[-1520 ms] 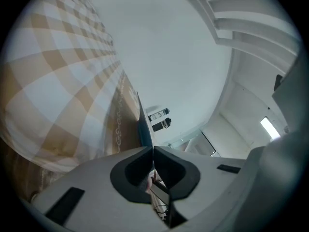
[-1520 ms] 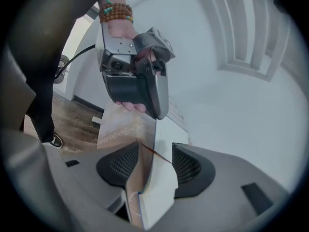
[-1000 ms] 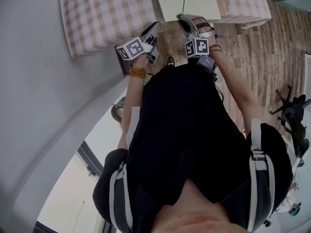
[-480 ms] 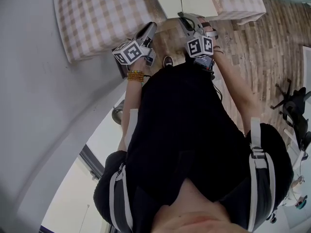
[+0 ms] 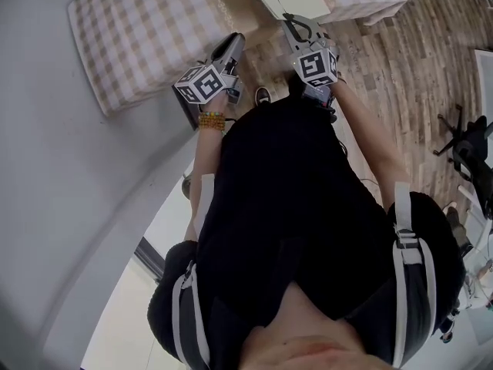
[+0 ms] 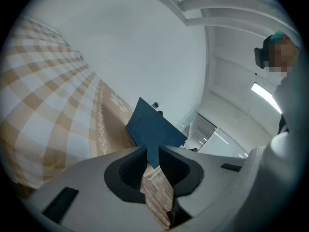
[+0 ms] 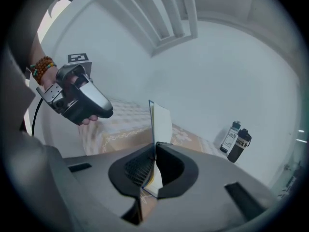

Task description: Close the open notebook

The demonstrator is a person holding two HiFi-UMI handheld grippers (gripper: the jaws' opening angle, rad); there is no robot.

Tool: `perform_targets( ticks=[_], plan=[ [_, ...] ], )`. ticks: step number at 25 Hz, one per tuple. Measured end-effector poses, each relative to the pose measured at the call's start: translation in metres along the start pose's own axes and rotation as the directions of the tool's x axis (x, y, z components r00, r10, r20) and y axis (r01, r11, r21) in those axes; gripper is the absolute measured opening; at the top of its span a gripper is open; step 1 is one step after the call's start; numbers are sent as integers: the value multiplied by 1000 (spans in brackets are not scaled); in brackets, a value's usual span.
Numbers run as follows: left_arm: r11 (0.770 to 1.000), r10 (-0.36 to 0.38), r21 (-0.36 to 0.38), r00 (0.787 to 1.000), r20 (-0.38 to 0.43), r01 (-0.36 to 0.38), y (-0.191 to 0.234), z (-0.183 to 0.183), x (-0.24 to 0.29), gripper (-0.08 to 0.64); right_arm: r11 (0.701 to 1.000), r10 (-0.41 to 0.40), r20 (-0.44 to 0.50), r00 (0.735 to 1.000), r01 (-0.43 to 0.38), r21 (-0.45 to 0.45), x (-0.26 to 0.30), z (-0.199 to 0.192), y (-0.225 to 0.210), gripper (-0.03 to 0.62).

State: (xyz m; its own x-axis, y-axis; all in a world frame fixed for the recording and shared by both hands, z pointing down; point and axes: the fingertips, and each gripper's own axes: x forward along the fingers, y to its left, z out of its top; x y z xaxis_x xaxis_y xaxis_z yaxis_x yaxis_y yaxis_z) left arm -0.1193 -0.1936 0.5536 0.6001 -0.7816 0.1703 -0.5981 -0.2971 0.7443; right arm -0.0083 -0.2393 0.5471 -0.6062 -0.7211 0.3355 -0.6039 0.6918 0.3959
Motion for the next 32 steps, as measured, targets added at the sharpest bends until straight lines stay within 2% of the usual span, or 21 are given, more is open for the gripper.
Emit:
perform_targets(
  ticks=[3,5,9,12,18,23,26,30,32],
  plan=[
    [1000,5,27,1000,-25,-4,-7,9,16,78,998,-10,-9,1000,10,57,5,0,-18,12],
    [999,-1,53,999,-33,3,-12,5,20,78,990,-24,-7,1000,25,140,4,-5,-24,12],
    [997,-17,80,999,-47,21,-15,2,29,78,943,-57,-34,998,65,325,7,-19,-37,11],
    [996,-28,79,997,-71,34,-13,15,44,72,907,-74,-79,994,100,409,20,-30,-54,11],
    [995,-38,87,994,-103,47,-12,23,70,66,880,-93,-141,986,147,452,40,-50,-80,12],
    [994,-40,100,993,-110,51,-31,-14,57,66,871,-87,-188,978,166,462,10,-79,-69,22],
    [993,-40,104,993,-110,51,-43,-32,52,66,874,-82,-215,973,174,453,-3,-93,-65,31],
    [995,-28,95,990,-136,41,-31,-5,76,66,884,-82,-267,960,194,425,26,-91,-82,46],
    [994,-29,98,991,-133,42,-39,-23,68,66,889,-90,-277,957,203,411,10,-100,-73,60]
  ],
)
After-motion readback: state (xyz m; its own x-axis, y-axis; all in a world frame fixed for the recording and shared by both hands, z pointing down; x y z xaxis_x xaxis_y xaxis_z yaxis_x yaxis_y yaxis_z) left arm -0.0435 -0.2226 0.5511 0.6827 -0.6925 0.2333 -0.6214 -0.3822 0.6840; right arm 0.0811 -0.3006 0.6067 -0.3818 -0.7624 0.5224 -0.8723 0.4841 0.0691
